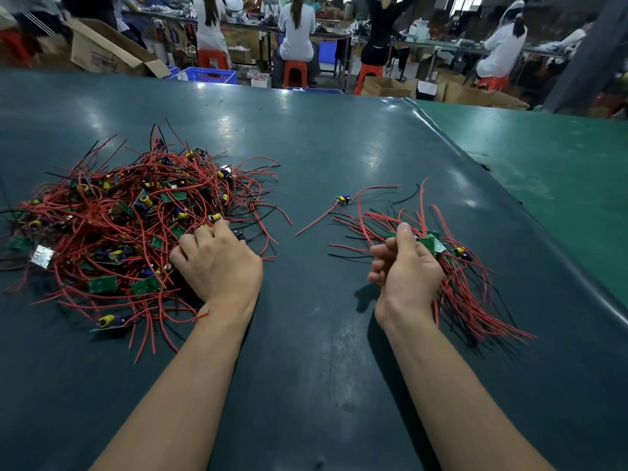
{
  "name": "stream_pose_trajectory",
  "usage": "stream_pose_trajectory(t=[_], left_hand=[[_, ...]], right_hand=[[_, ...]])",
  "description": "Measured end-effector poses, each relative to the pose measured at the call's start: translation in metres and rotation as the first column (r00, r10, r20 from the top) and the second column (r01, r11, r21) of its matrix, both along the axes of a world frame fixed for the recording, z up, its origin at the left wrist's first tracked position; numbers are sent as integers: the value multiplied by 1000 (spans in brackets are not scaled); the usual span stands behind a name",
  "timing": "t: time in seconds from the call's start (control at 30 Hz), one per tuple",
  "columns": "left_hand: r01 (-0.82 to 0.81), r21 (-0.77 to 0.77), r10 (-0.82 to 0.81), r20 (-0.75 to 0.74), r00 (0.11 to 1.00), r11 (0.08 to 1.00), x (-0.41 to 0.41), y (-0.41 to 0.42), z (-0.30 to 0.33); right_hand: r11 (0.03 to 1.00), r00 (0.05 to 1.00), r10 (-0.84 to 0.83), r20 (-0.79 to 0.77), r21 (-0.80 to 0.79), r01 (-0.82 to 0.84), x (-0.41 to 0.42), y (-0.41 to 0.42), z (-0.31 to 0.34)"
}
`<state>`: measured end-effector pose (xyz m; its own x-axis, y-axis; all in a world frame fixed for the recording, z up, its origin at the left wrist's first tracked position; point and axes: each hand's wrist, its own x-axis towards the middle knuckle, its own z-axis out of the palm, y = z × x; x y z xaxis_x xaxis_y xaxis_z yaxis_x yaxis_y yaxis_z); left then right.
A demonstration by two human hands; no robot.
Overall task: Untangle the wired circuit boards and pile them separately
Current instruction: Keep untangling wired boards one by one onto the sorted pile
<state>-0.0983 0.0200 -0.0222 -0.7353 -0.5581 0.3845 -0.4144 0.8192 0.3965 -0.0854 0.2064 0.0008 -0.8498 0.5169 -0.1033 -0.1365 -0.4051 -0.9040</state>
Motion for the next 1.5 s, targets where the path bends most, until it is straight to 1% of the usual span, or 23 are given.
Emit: stream_pose_trajectory(t=[0.1, 0.2, 0.33, 0.4, 0.43, 0.5, 0.53, 0.6, 0.67, 0.73, 0.77, 0.8, 0.83, 0.97, 1.07, 1.13, 1.2, 1.27, 1.3, 1.33, 1.43, 1.47, 1.5], left_hand=[[-16, -9, 17, 21, 1000, 1000, -2, 0, -1], [10, -7, -10, -2, 1000, 1000, -2, 0, -2], [34, 67, -24, -145, 989, 997, 2, 0, 2], [80, 71, -59, -268, 962, 994, 5, 2, 5], [109, 59, -80, -360, 930, 992, 6, 3, 7], [150, 25, -114, -538, 835, 988, 8, 3, 10], [176, 6, -137, -599, 789, 984, 10, 4, 10], [267, -48, -229, -670, 706, 963, 11, 7, 11], [398, -163, -391, -695, 603, 903, 13, 14, 11], [564, -275, -579, -661, 477, 779, 16, 23, 10], [641, -288, -644, -632, 430, 711, 18, 27, 10], [699, -280, -686, -607, 402, 658, 20, 31, 10], [734, -268, -708, -591, 386, 624, 21, 32, 9], [763, -269, -742, -555, 377, 588, 17, 28, 8], [776, -245, -733, -572, 369, 581, 19, 29, 9], [754, -240, -695, -619, 366, 611, 21, 30, 10], [725, -258, -653, -679, 335, 639, 24, 32, 10], [776, -259, -690, -663, 290, 575, 27, 36, 7], [809, -227, -716, -629, 303, 542, 29, 40, 5], [835, -162, -731, -587, 347, 526, 29, 42, 3], [829, 141, -708, -456, 539, 540, 22, 43, 1], [809, 215, -699, -415, 583, 547, 19, 41, 0], [796, 263, -697, -387, 604, 545, 17, 40, 0]], right_hand=[[999, 999, 31, 19, 20, -31, -1, 1, -2], [992, 998, 66, 2, 108, -66, 0, -1, -3], [947, 985, 172, -11, 277, -162, 2, -6, -4], [903, 975, 222, -5, 379, -203, 4, -9, -5], [883, 971, 240, -4, 416, -216, 6, -10, -6], [858, 957, 291, -1, 443, -260, 7, -12, -5], [848, 944, 330, 3, 439, -298, 8, -13, -5], [814, 904, 428, 8, 431, -389, 8, -16, -5], [773, 849, 528, -5, 416, -479, 10, -18, -4], [741, 778, 627, -45, 344, -577, 11, -19, -3], [731, 749, 659, -71, 294, -616, 11, -18, -2], [728, 733, 674, -96, 258, -635, 11, -17, -2], [730, 729, 675, -115, 244, -638, 11, -16, -1], [739, 739, 661, -130, 280, -612, 10, -14, -1], [768, 770, 624, -130, 283, -575, 9, -14, 0], [806, 796, 588, -144, 182, -563, 8, -13, 3], [826, 812, 560, -165, 41, -562, 5, -9, 6], [830, 819, 543, -187, -28, -557, 3, -5, 8], [829, 818, 544, -188, -30, -558, 3, -4, 9], [827, 816, 549, -183, -19, -561, 3, -4, 9], [821, 808, 570, -147, 62, -568, 6, -8, 6], [822, 815, 568, -114, 119, -557, 6, -9, 4], [821, 824, 561, -77, 174, -543, 6, -10, 2]])
